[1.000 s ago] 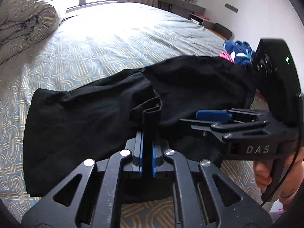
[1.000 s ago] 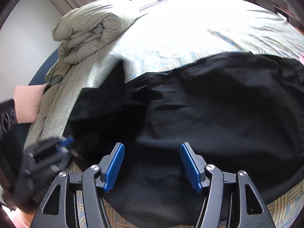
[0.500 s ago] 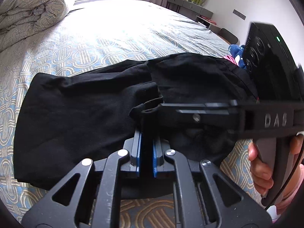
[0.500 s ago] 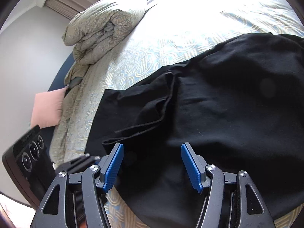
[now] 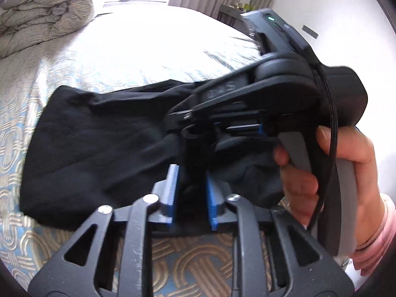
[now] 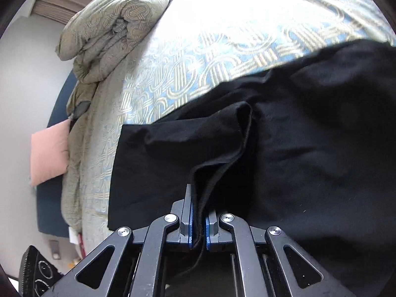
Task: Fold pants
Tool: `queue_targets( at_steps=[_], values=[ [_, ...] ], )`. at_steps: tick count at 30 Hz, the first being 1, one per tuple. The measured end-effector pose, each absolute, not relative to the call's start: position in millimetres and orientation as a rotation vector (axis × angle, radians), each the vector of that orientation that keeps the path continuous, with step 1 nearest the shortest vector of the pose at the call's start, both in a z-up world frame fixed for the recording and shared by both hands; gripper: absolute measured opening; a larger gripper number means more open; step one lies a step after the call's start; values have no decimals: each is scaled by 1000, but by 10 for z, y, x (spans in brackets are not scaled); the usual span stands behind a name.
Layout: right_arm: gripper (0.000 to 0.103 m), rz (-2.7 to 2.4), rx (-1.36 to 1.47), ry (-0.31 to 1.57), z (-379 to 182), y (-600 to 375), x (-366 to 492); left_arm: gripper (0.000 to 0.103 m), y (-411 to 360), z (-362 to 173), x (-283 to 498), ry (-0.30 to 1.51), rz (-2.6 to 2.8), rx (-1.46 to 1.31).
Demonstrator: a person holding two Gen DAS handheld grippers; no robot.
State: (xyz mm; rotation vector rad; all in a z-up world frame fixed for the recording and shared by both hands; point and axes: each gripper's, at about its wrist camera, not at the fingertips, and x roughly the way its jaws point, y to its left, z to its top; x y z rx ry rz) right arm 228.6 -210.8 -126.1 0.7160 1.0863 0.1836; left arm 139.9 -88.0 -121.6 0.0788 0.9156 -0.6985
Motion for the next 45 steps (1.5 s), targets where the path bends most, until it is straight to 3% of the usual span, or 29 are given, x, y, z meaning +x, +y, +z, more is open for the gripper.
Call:
queue_targets(
  at_steps=[2,7,12,22,29,36,39,41,43,45],
  values=[
    [5,172,653,1036,-1134,-2083,2248,50,-624,-1177,1386,887,-616,67],
    [5,158,500,882,-684,-2079,2069,56,85,-1222,1443,894,-402,36],
    [5,159,454,891,-604,-2123,2065,57,344,-1319,1455,931,-322,28],
    [5,159,478,897,-617,-2168,1979,57,150,-1437,1447,938,-341,140],
    [20,-17,454,1104,-1197,-2452,2028,57,196,-1440,1493,945,-322,122],
    [22,-78,394,1028,-1083,-2567,1777,57,63,-1348,1610,924,-327,136],
    [30,-5,385,988,-1009,-2450,1660,57,-95,-1304,1640,917,-349,134],
    [43,23,313,1020,-1081,-2317,1623,57,-226,-1283,1675,915,-372,142],
    [45,0,220,1092,-1262,-2231,1636,57,-404,-1245,1727,908,-405,160],
    [46,5,262,1043,-1255,-2311,1570,57,-638,-1191,1807,899,-446,187]
  ],
)
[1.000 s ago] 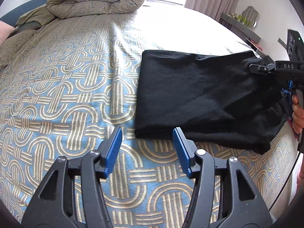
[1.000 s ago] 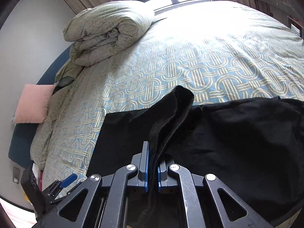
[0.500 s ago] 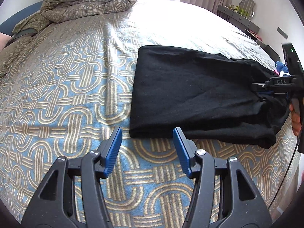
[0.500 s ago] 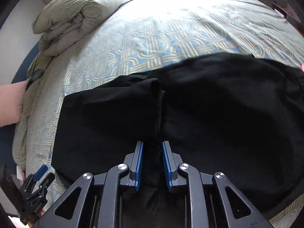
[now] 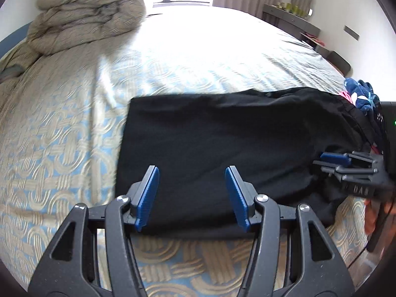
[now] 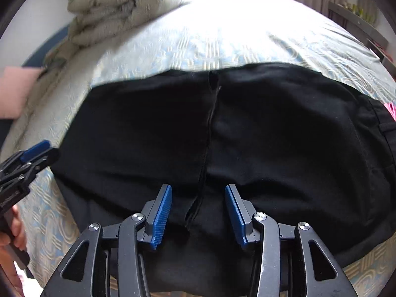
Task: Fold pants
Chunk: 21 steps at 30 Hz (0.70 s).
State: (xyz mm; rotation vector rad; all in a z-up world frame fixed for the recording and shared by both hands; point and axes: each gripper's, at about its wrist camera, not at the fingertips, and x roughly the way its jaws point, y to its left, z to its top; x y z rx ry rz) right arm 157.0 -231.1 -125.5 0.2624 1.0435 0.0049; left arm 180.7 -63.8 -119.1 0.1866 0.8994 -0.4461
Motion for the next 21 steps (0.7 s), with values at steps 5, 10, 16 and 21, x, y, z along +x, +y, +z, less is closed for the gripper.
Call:
queue_targets(
  at_steps=[5,10,16,21],
  values=[
    [46,20,342,1035,-1217,-2484,1441,57,-1422,-1140,2021,900,-587,243],
    [47,37,378,980,-1304,-2571,1309,26,-2132,-1407,2292,979,-651,288],
    [48,48,419,939,-1343,-2602,1221,14,-2455,-1602,2400,946,-589,359],
    [50,75,411,907,-1352,-2616,1167,15,-2527,-1459,2223,949,-705,365]
  ],
)
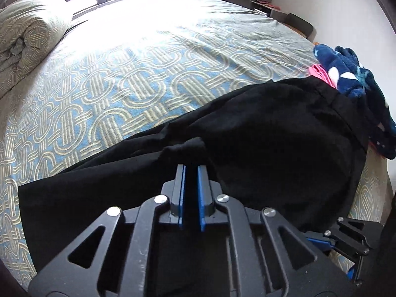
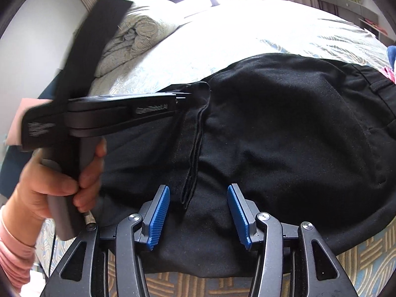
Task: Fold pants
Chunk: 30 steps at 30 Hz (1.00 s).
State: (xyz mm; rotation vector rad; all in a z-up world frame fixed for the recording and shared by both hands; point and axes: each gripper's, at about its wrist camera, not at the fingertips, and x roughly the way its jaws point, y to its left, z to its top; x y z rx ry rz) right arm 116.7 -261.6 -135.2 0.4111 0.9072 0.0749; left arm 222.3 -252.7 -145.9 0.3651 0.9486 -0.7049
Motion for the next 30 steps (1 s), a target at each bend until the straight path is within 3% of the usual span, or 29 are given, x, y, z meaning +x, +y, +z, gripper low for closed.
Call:
queue_targets(
  at_steps=[1,6,8,9,11,12,20,25,30],
  values=[
    [50,76,407,902,-1353,-2617,1157,22,-2587,-1484,2179,933,-704,406],
    [50,63,425,913,-1323,-2685,1078,23,-2709,-1506,1989,905,-686,526],
    [51,65,457,914,-1311,-2760,1000,28,-2683,-1427,1871,901,-712,510],
    [51,54,471,917,-1314,-2807,964,32,-2669,-1388,1823,889,-714,512],
    [51,23,492,927,-1334,-2911,883,58,-2630,-1308,1669,849,-709,517],
    [51,23,509,917,-1334,-2969,839,61,-2627,-1288,1620,829,-705,515],
    [51,-89,518,885,-1268,-3293,435,62,-2369,-1266,1423,878,-681,393],
    [51,-135,593,851,-1309,-3482,95,62,-2241,-1641,1375,1064,-705,339],
    [54,-211,656,846,-1363,-3665,-38,62,-2261,-1613,1028,1002,-718,390]
  ],
)
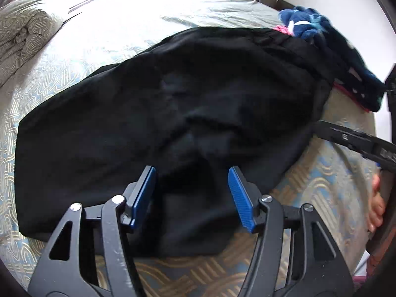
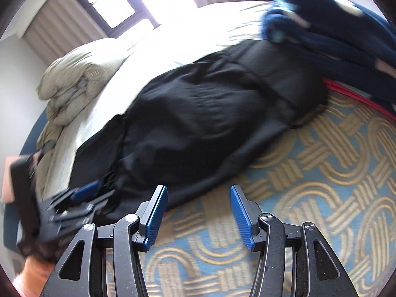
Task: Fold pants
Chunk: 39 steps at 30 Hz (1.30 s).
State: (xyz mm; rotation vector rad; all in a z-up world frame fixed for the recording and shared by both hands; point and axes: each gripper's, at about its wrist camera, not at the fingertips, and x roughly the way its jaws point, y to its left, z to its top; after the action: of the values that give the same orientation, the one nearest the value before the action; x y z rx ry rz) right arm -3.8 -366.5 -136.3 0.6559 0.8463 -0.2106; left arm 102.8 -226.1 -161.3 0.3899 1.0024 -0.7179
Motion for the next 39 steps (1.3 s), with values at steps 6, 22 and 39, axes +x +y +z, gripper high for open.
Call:
queue_targets(
  at_steps=[6,22,39],
  values=[
    [55,-240,748,821,-1374,-3956,-116,62,-2316,-1406,839,959,-767,387],
    [56,-267,790,797,-1360,-4159,-61,62,-2215,-1357,998,986,-670,358],
    [57,-318,762,782,-1330,-4160,-82,62,-1867,-1381,1268,1001,-587,301]
  ],
)
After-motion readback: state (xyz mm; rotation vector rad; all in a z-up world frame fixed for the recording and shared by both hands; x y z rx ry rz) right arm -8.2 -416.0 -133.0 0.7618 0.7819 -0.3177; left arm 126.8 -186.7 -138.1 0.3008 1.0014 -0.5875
